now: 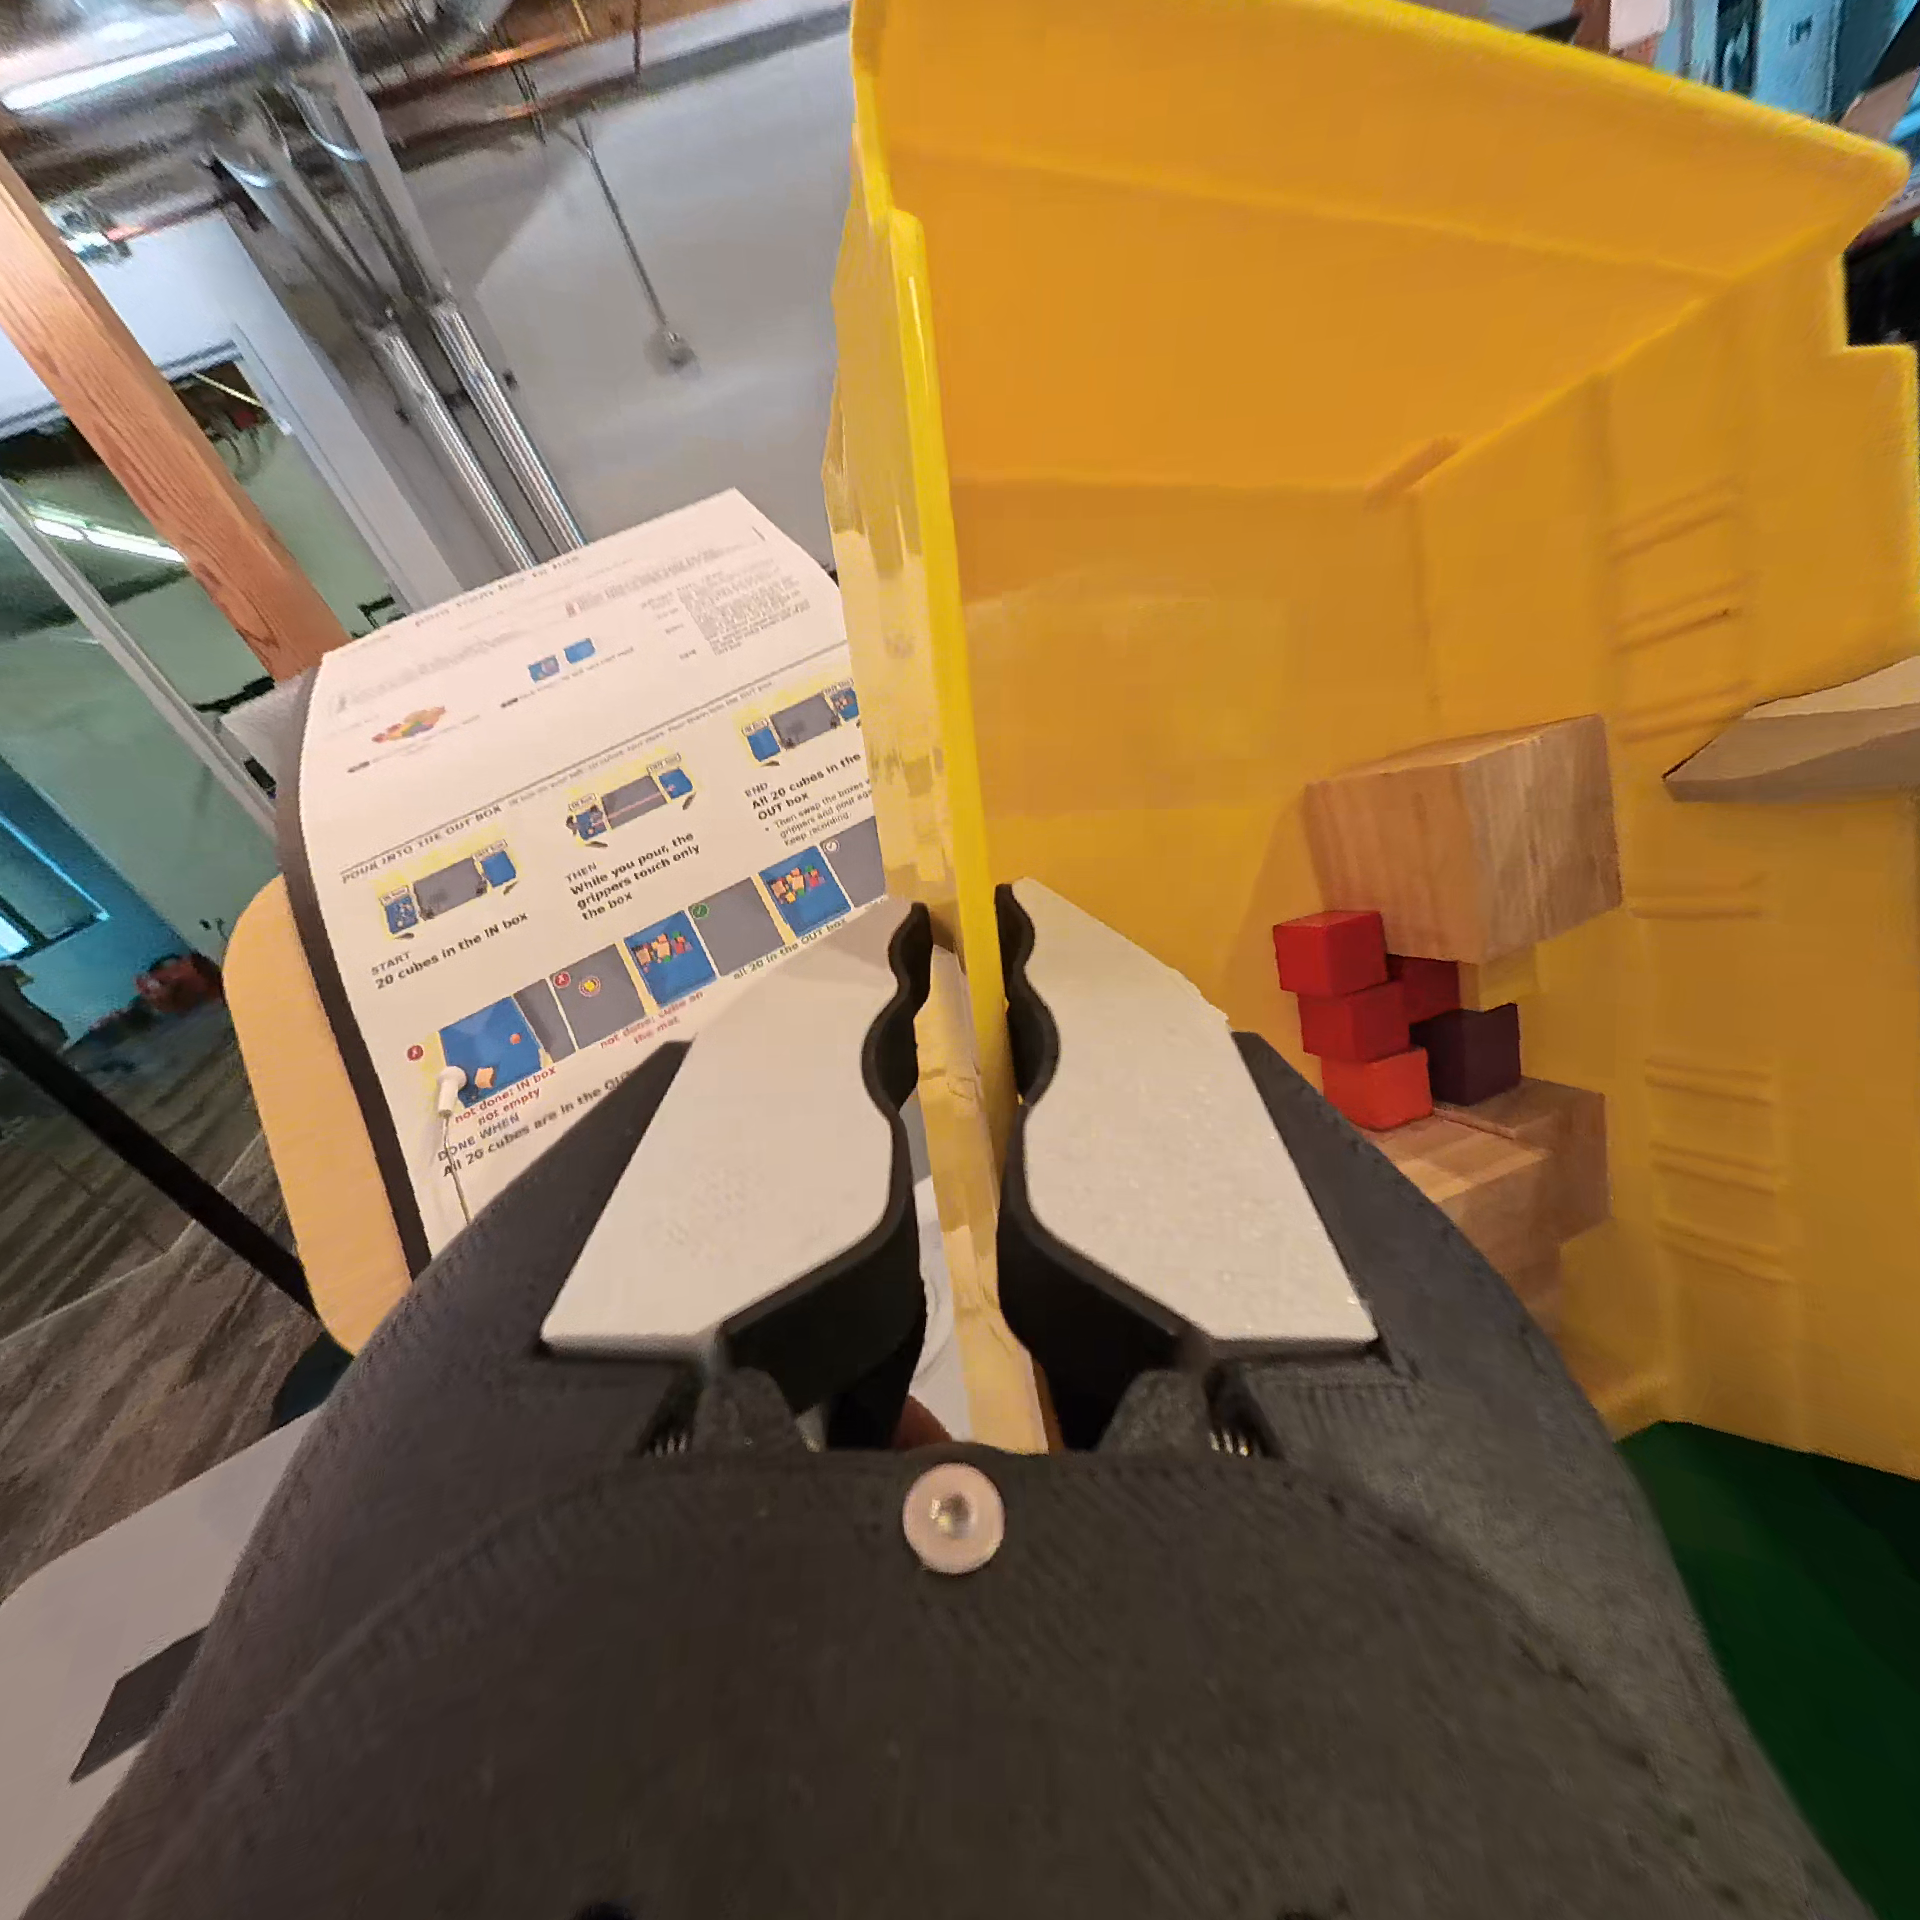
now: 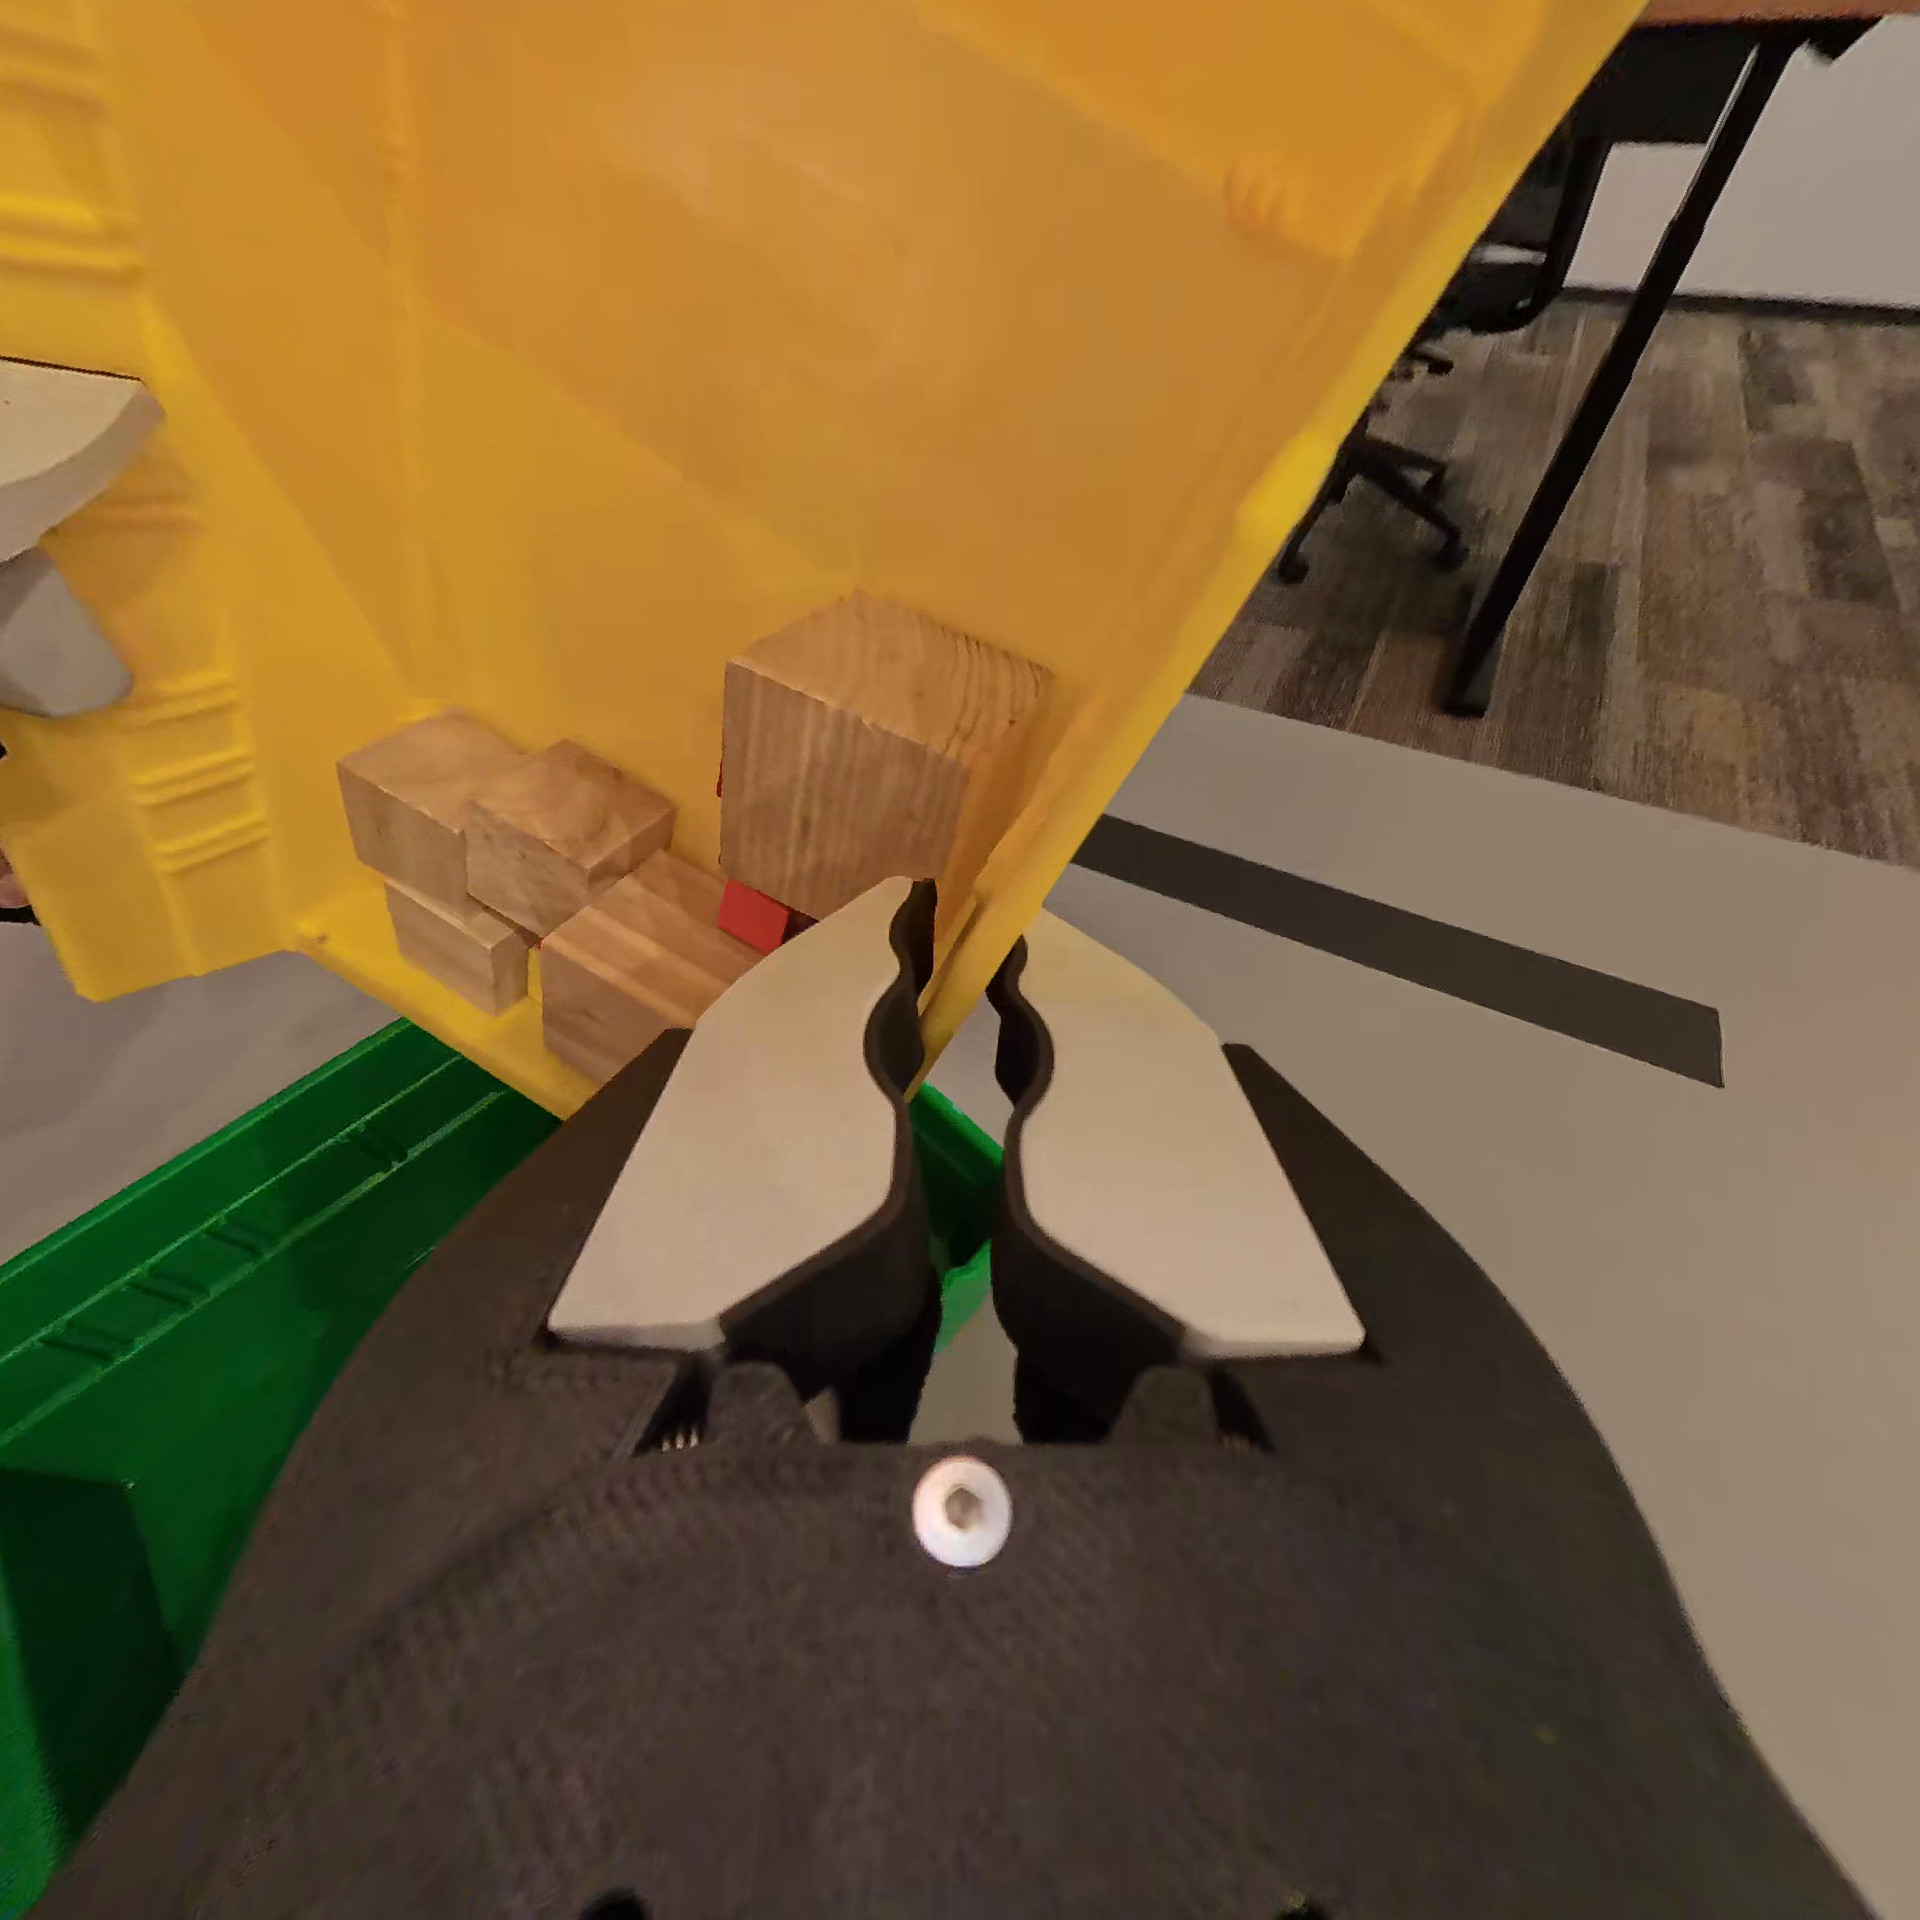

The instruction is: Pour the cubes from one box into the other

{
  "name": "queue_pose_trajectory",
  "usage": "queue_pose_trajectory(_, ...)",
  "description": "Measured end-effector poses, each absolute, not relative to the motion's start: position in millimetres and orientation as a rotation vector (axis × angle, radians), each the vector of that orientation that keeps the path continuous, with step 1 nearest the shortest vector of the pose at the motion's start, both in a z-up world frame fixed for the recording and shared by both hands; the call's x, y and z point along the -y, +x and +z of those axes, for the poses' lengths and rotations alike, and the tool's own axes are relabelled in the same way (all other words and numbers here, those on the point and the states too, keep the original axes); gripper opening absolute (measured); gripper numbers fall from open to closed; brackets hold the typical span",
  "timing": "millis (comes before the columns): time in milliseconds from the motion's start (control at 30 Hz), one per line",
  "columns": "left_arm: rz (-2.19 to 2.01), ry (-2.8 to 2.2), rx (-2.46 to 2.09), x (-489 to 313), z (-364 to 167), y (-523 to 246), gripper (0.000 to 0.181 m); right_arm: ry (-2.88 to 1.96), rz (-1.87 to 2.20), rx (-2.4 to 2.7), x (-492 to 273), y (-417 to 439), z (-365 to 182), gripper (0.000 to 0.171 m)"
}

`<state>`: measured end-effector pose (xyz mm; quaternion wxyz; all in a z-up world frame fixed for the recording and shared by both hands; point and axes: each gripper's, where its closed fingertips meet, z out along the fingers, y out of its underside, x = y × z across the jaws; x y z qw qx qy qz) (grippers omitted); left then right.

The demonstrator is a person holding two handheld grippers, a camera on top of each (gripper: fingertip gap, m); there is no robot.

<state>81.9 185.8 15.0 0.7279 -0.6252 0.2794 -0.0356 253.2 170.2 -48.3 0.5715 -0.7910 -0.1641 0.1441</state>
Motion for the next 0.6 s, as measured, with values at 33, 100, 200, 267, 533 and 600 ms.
queue_pose_trajectory(33,-0.082,-1.364,-0.612,-184.3,16.2,82.6,0.011,-1.829,0.329,0.378,-169.5,253.7,-46.8,0.004)
queue_pose_trajectory(100,-0.071,-1.339,-0.605,-182.1,19.9,83.6,0.010,-1.797,0.346,0.354,-168.3,253.8,-45.3,0.004)
queue_pose_trajectory(200,-0.064,-1.324,-0.580,-181.9,26.1,82.3,0.009,-1.774,0.365,0.340,-168.5,254.0,-42.4,0.005)
queue_pose_trajectory(267,-0.027,-1.325,-0.580,-183.5,28.5,80.9,0.006,-1.797,0.429,0.341,-168.0,250.7,-44.5,0.010)
queue_pose_trajectory(533,-0.092,-1.327,-0.504,-189.7,38.4,76.2,0.004,-2.030,0.507,0.445,-149.0,226.1,-107.2,0.017)
queue_pose_trajectory(600,-0.085,-1.317,-0.531,-188.5,37.5,81.6,0.006,-2.081,0.449,0.432,-152.8,228.3,-115.5,0.012)
